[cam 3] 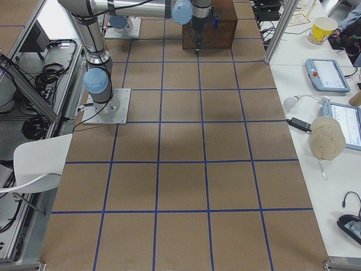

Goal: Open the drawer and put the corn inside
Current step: 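Lower the left gripper beside the cabinet toward the white drawer handle, then align the left gripper with the white handle and grasp it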

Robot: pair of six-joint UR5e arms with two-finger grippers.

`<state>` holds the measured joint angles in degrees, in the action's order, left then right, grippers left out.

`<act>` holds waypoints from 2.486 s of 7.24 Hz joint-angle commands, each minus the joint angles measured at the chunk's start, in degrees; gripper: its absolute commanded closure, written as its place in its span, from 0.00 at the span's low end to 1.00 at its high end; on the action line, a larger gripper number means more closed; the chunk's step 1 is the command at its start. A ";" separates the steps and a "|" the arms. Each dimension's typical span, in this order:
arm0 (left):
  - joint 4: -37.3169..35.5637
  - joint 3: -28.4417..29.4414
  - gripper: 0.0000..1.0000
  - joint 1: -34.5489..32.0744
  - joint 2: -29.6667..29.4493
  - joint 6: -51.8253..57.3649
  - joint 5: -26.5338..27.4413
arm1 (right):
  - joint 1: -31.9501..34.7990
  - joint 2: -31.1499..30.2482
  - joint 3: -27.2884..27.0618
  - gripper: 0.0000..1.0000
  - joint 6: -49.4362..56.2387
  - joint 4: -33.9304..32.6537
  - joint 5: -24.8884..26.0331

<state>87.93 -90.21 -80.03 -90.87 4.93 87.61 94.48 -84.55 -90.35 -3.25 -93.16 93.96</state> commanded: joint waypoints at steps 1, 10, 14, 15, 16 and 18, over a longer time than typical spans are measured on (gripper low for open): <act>0.49 3.44 0.00 7.40 -1.94 5.15 -2.69 | 0.00 0.00 0.00 0.00 0.00 0.00 0.00; -7.42 4.52 0.00 19.65 -16.08 27.23 -14.57 | 0.00 0.00 0.00 0.00 0.00 0.00 0.00; -7.16 4.16 0.00 19.65 -20.66 31.28 -18.70 | 0.00 0.00 0.00 0.00 0.00 0.00 0.00; -7.25 4.16 0.00 19.65 -21.19 31.63 -18.70 | 0.00 0.00 0.00 0.00 0.00 0.00 0.00; -7.07 4.16 0.00 19.73 -21.89 31.63 -18.87 | 0.00 0.00 0.00 0.00 0.00 0.09 0.00; -6.63 4.07 0.00 19.65 -22.86 31.55 -20.54 | 0.00 0.00 0.00 0.00 0.00 0.00 0.00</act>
<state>81.03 -86.10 -60.35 -113.09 36.52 67.69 94.48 -84.55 -90.35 -3.25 -93.14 93.95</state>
